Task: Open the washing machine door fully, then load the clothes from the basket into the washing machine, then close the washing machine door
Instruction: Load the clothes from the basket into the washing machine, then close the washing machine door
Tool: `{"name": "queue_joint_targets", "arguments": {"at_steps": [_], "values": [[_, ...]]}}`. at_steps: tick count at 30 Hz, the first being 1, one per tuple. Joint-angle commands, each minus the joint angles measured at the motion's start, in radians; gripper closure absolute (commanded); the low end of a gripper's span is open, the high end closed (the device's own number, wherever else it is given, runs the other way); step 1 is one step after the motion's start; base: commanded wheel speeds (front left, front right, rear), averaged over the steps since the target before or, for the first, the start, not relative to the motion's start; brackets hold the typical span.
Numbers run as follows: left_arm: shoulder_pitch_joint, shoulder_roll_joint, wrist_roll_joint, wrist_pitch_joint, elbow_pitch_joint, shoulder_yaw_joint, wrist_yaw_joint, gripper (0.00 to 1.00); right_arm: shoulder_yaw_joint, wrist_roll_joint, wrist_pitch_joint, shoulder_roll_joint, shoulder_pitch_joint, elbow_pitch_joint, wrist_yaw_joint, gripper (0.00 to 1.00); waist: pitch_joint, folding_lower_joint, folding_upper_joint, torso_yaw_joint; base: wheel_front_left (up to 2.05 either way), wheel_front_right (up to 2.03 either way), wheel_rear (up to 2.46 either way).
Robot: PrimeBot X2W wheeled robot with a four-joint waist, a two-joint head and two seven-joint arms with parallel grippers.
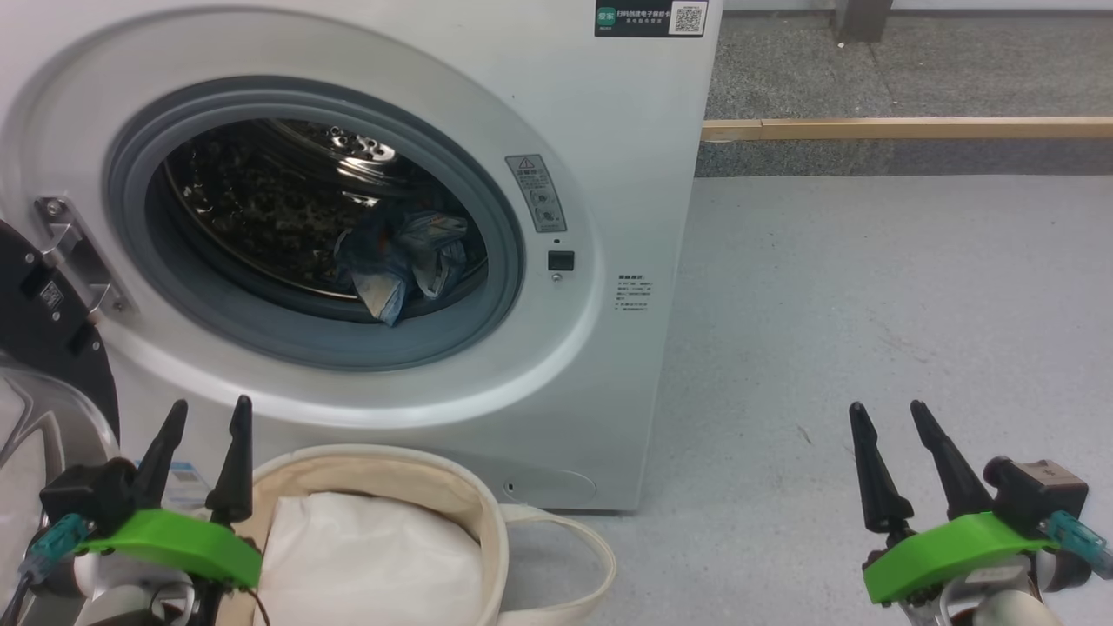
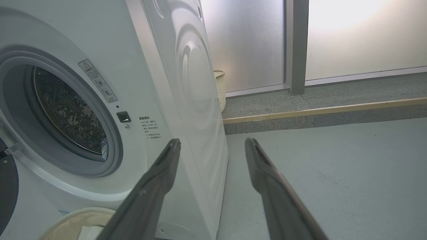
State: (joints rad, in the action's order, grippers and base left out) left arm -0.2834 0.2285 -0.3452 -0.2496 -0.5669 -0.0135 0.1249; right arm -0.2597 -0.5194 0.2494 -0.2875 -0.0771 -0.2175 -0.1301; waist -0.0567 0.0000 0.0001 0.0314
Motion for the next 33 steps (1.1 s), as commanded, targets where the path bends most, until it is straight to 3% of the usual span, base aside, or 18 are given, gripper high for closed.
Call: {"name": "queue_joint_targets", "arguments": {"at_steps": [1,24,33], "values": [[-0.039,0.03,0.0,-0.012,0.033,-0.035,0.006,0.0,-0.01,0.006,0.012,-0.006,-0.038,0.033,-0.001,0.0,0.0,0.0,-0.0001,-0.001,0.0,0.0,0.0],[-0.04,0.016,-0.001,-0.012,0.012,-0.048,0.006,0.0,-0.018,-0.003,0.012,-0.012,-0.04,0.029,-0.001,0.0,-0.006,0.0,-0.0001,-0.005,-0.01,0.01,0.0],[-0.044,0.017,-0.004,-0.012,0.003,-0.052,0.006,0.0,-0.019,-0.002,0.012,-0.009,-0.039,0.027,-0.001,0.0,-0.003,0.0,-0.0001,-0.006,-1.02,0.62,0.4]]}}
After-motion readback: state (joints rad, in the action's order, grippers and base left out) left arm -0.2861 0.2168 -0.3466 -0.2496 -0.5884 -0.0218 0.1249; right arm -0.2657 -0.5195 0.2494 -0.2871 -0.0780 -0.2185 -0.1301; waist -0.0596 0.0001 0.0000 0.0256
